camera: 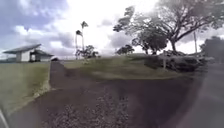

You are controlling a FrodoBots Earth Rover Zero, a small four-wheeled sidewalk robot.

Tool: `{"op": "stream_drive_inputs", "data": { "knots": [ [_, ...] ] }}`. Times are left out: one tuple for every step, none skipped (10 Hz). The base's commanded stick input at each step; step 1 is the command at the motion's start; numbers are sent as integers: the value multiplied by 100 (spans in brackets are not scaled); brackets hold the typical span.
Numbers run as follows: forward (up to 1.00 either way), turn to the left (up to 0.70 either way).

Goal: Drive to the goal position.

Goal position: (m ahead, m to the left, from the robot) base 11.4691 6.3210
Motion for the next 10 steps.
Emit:
{"op": "stream_drive_inputs", "data": {
  "knots": [
    [85, 34],
    [85, 34],
    [85, 34],
    [85, 34],
    [85, 34],
    [85, 34],
    [85, 34],
    [85, 34],
    [85, 34],
    [85, 34]
  ]
}}
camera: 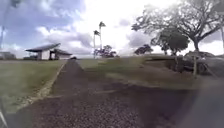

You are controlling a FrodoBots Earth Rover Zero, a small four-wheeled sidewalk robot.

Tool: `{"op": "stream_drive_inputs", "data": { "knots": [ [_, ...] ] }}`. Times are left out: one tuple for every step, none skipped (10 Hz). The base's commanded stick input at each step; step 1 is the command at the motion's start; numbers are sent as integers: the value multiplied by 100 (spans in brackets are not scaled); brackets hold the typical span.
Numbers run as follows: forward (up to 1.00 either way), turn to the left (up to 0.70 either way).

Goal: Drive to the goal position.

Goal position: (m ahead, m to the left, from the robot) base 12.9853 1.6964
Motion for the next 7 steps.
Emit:
{"op": "stream_drive_inputs", "data": {
  "knots": [
    [85, 34],
    [85, 34],
    [85, 34],
    [85, 34],
    [85, 34],
    [85, 34],
    [85, 11]
  ]
}}
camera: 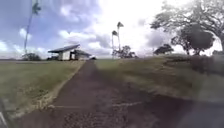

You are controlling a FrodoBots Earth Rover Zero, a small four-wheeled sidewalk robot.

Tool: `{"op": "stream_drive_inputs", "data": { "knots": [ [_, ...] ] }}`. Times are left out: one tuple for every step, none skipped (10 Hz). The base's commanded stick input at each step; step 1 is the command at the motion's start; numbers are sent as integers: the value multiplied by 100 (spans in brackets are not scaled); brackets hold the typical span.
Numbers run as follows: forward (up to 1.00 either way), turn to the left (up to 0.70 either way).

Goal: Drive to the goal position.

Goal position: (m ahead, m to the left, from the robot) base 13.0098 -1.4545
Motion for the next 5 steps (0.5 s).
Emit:
{"op": "stream_drive_inputs", "data": {
  "knots": [
    [85, 2],
    [85, 0],
    [85, 0],
    [85, 0],
    [85, 0]
  ]
}}
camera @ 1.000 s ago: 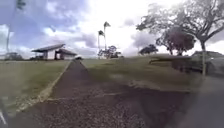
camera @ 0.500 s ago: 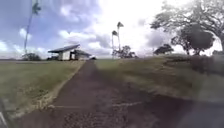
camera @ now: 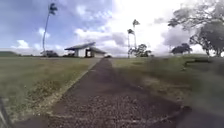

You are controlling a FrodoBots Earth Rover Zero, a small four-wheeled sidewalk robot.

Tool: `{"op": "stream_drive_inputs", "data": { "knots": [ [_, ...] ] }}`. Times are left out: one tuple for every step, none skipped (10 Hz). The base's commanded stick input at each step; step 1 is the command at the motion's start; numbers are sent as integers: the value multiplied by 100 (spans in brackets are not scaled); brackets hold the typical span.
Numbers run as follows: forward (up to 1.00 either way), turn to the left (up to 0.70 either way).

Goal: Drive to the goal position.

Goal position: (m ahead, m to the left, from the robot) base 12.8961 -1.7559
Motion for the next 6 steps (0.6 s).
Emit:
{"op": "stream_drive_inputs", "data": {
  "knots": [
    [85, 0],
    [85, 0],
    [85, 0],
    [85, 0],
    [85, 0],
    [85, 0]
  ]
}}
